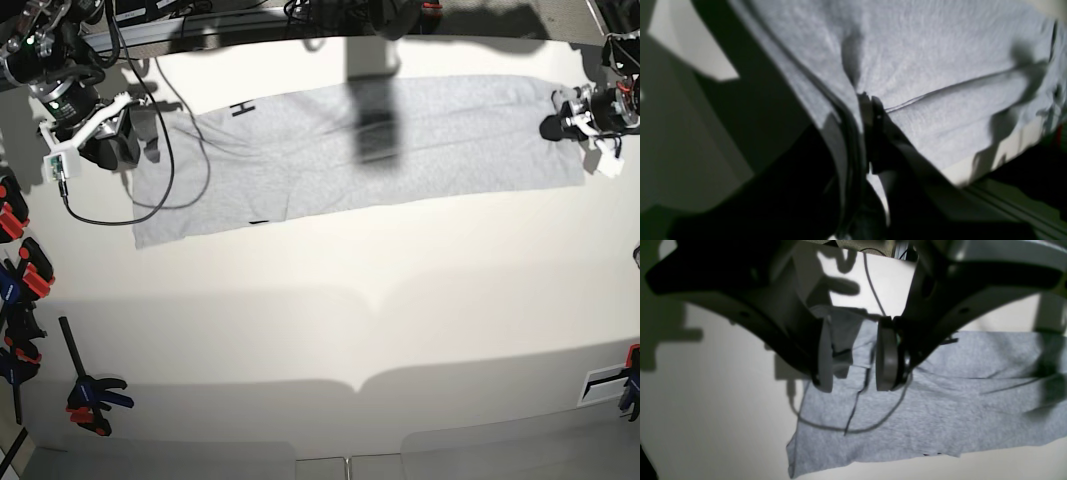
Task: Fold the T-shirt properly
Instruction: 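Grasp the strip end nearest the left gripper with the left gripper, then carry the held strip end with the left gripper toward the right gripper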
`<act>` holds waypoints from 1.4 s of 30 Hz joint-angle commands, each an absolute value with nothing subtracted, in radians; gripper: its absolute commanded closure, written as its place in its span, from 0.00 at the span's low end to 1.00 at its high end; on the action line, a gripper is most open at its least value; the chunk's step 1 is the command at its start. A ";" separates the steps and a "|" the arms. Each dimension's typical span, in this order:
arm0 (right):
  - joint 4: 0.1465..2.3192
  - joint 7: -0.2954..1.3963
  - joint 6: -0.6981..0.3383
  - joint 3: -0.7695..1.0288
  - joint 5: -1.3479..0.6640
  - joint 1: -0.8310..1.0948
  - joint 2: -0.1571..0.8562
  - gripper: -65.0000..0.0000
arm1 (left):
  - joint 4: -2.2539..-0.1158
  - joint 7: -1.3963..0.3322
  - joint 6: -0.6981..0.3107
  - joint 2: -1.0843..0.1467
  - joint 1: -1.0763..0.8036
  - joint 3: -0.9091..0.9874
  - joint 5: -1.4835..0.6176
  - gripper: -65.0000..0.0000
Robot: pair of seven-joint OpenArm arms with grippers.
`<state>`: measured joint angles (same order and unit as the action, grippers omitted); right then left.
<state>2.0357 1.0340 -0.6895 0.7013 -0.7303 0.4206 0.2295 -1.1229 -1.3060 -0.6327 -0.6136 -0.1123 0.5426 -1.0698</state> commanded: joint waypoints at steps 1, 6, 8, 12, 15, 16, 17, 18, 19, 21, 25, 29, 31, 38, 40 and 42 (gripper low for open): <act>2.055 1.010 -0.698 0.707 -0.744 0.418 0.241 0.68 | -1.154 -1.296 -0.636 -0.649 -0.095 0.549 -1.063 1.00; 2.055 1.011 -0.698 0.707 -0.744 0.418 0.241 0.68 | -1.272 -1.283 -0.583 -0.671 -0.094 0.549 -0.952 1.00; 2.055 1.010 -0.698 0.707 -0.744 0.418 0.241 0.68 | -1.340 -1.284 -0.540 -0.667 -0.094 0.549 -0.923 1.00; 2.055 1.010 -0.698 0.707 -0.744 0.418 0.241 0.68 | -1.505 -1.339 -0.484 -0.621 -0.097 0.549 -0.871 1.00; 2.055 1.011 -0.698 0.707 -0.744 0.418 0.241 0.68 | -1.623 -1.363 -0.471 -0.547 -0.103 0.549 -0.809 1.00; 2.055 1.010 -0.698 0.707 -0.744 0.418 0.241 0.68 | -1.655 -1.359 -0.471 -0.518 -0.107 0.549 -0.788 1.00; 2.055 1.011 -0.698 0.707 -0.744 0.418 0.241 0.68 | -1.683 -1.357 -0.470 -0.488 -0.110 0.549 -0.773 1.00; 2.055 1.011 -0.698 0.707 -0.744 0.418 0.241 0.68 | -1.707 -1.353 -0.469 -0.459 -0.115 0.549 -0.765 1.00; 2.055 1.011 -0.698 0.707 -0.744 0.418 0.241 0.68 | -1.726 -1.346 -0.460 -0.429 -0.117 0.549 -0.758 1.00; 2.055 1.011 -0.698 0.707 -0.744 0.418 0.241 0.68 | -1.747 -1.337 -0.455 -0.371 -0.116 0.549 -0.751 1.00; 2.055 1.011 -0.698 0.707 -0.744 0.416 0.241 0.68 | -1.762 -1.331 -0.455 -0.276 -0.116 0.548 -0.752 1.00; 2.055 1.011 -0.698 0.707 -0.744 0.416 0.241 0.68 | -1.762 -1.331 -0.455 -0.194 -0.116 0.547 -0.752 1.00; 2.055 1.011 -0.698 0.707 -0.744 0.416 0.241 0.68 | -1.762 -1.331 -0.456 -0.149 -0.117 0.547 -0.752 1.00; 2.055 1.010 -0.698 0.707 -0.744 0.416 0.241 0.68 | -1.762 -1.302 -0.456 -0.029 -0.115 0.547 -0.752 1.00; 2.055 1.010 -0.698 0.707 -0.744 0.416 0.241 0.68 | -1.762 -1.301 -0.456 -0.015 -0.116 0.547 -0.752 1.00; 2.055 1.011 -0.698 0.707 -0.744 0.416 0.241 0.68 | -1.762 -1.309 -0.456 -0.010 -0.116 0.546 -0.754 1.00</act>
<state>2.0357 1.0340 -0.6895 0.7013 -0.7307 0.4179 0.2295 -1.7420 -1.3167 -0.4530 -0.0086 -0.1268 0.5442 -0.7284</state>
